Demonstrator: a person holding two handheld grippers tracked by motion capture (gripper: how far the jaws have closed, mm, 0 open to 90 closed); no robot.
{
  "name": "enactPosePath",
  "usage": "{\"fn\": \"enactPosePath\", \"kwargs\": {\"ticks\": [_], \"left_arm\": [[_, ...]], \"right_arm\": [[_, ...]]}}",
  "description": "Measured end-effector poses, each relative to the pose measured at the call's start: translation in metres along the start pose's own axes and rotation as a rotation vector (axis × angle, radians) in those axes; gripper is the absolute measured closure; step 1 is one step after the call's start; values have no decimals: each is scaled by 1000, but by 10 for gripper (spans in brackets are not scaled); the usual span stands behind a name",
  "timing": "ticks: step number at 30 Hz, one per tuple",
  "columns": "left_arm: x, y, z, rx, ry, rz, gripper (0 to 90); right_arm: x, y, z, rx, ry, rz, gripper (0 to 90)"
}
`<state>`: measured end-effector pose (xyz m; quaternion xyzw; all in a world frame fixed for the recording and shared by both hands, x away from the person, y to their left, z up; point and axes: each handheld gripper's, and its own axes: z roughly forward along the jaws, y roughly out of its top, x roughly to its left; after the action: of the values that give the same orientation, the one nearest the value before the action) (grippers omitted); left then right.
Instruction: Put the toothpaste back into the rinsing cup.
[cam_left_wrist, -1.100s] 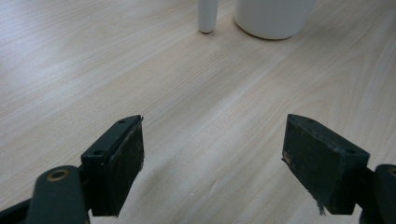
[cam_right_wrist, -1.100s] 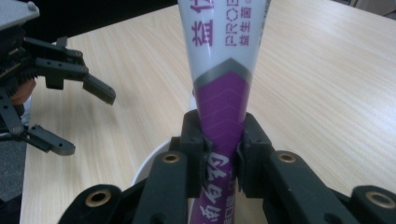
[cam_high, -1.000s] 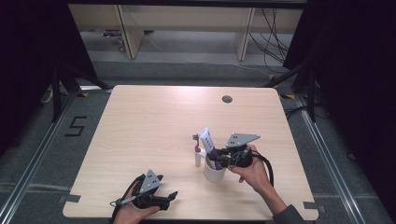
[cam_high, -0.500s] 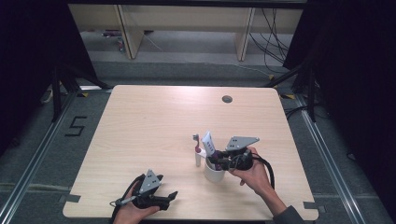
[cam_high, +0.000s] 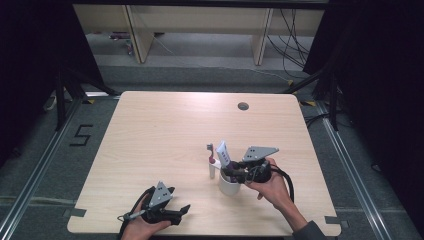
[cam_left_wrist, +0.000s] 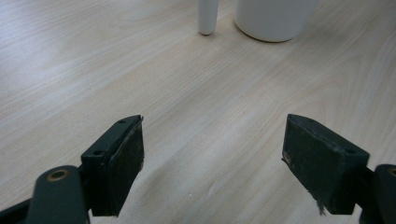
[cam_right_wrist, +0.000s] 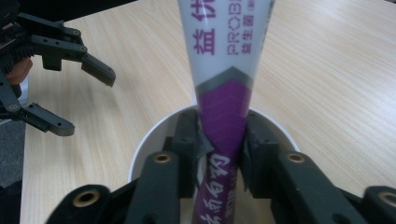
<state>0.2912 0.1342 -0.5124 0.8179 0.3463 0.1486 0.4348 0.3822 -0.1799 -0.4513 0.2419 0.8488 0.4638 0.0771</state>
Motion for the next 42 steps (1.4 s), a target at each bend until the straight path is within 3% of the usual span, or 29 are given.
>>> {"fn": "enactPosePath", "kwargs": {"ticks": [1, 3, 5, 10, 12, 13, 15, 25, 27, 30, 32, 33, 42], "left_arm": [[0, 0, 0, 1, 0, 5, 203], [2, 1, -1, 21, 7, 27, 203], [0, 0, 0, 6, 3, 5, 203], [1, 1, -1, 24, 6, 25, 203], [1, 1, -1, 20, 4, 23, 203], [1, 1, -2, 24, 6, 28, 203], [2, 1, -1, 19, 3, 27, 203], [1, 1, -1, 15, -5, 19, 203], [-1, 1, 0, 1, 0, 5, 202], [1, 1, -1, 19, -2, 23, 203], [-1, 1, 0, -1, 0, 5, 203], [0, 1, -1, 9, -6, 18, 203], [0, 1, 0, -4, -5, 11, 203]], "right_arm": [[-1, 0, -1, -10, -18, -16, 685], [-1, 0, -2, -3, -6, -1, 664], [-1, 1, -3, -8, -11, -10, 654], [0, 3, -6, -19, -12, -3, 618], [3, 4, -8, -22, -14, 37, 603], [0, 5, -9, -45, -25, -13, 586], [2, 5, -10, -47, -24, 15, 569], [0, 9, -16, -74, -32, -5, 521], [0, 9, -19, -68, -34, 26, 508], [-2, 10, -21, -87, -41, 4, 497], [-3, 11, -23, -88, -40, 20, 481], [-2, 11, -24, -90, -33, 35, 474], [-6, 13, -33, -107, -58, 31, 459]]}}
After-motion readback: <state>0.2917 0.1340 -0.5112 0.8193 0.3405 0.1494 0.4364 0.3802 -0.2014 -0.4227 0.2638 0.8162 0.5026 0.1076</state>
